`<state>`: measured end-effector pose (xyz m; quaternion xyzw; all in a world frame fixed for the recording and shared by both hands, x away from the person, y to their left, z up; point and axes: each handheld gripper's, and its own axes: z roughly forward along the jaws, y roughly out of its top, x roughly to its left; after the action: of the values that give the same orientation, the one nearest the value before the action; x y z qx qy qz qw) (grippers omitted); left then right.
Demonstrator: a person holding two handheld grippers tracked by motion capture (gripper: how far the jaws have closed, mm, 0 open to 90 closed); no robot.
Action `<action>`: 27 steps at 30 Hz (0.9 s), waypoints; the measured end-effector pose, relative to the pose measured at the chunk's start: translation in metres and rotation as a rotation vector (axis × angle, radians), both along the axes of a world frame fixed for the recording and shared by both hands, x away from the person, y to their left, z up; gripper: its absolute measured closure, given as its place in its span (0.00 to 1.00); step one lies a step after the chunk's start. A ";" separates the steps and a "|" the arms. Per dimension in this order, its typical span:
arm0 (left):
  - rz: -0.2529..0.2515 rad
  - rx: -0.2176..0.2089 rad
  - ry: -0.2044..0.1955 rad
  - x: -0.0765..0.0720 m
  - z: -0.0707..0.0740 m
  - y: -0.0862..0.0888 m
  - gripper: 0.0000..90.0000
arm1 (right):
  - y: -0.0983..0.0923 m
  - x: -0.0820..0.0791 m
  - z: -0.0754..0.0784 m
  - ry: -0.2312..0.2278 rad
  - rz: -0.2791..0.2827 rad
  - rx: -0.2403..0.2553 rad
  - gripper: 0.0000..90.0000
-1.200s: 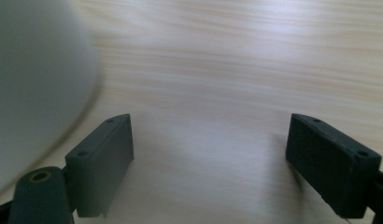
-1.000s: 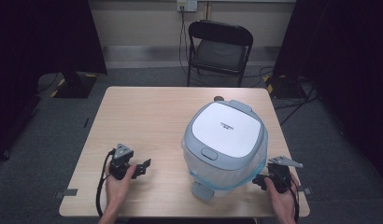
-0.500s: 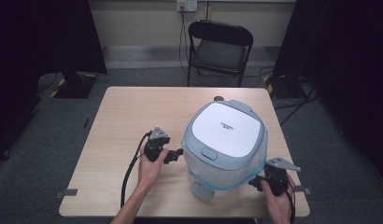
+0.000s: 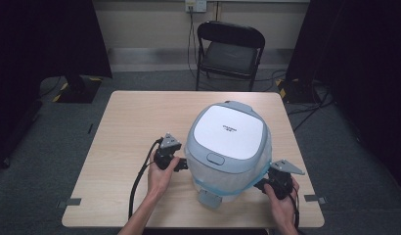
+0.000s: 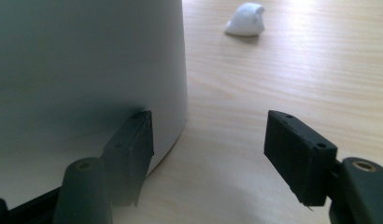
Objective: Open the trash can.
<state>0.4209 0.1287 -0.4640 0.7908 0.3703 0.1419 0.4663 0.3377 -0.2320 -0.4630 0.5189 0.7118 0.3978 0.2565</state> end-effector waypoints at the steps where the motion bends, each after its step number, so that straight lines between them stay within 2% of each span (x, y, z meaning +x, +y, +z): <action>1: 0.006 -0.019 -0.009 0.000 0.002 0.006 0.25 | 0.002 0.004 0.000 0.002 0.011 0.007 0.36; 4: 0.017 -0.063 -0.002 0.001 0.003 0.017 0.25 | 0.006 0.013 -0.002 0.004 0.036 0.031 0.37; 7: 0.030 -0.052 -0.008 0.002 0.004 0.025 0.23 | 0.012 0.021 -0.003 0.005 0.065 0.041 0.37; 10: 0.036 -0.056 -0.009 0.001 0.004 0.031 0.24 | 0.017 0.025 -0.002 0.001 0.081 0.031 0.37; 13: 0.039 -0.042 -0.011 -0.001 0.006 0.040 0.25 | 0.025 0.033 -0.002 0.002 0.088 0.054 0.39; 18: 0.048 -0.076 -0.019 -0.006 0.002 0.049 0.29 | 0.032 0.040 -0.002 0.001 0.100 0.069 0.42; 19: 0.048 -0.081 -0.009 -0.008 0.000 0.056 0.28 | 0.037 0.045 -0.002 0.000 0.109 0.067 0.44; 22: 0.051 -0.062 -0.007 -0.009 0.000 0.061 0.28 | 0.043 0.049 -0.002 -0.001 0.119 0.062 0.44; 23: 0.058 -0.053 -0.005 -0.011 0.001 0.067 0.28 | 0.050 0.052 -0.002 -0.005 0.128 0.058 0.45; 27: 0.076 -0.033 -0.010 -0.013 0.004 0.075 0.28 | 0.060 0.056 -0.003 -0.001 0.152 0.075 0.47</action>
<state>0.4075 0.2033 -0.4603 0.7676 0.4000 0.1576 0.4753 0.3933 -0.1717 -0.4658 0.4726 0.7336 0.4427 0.2062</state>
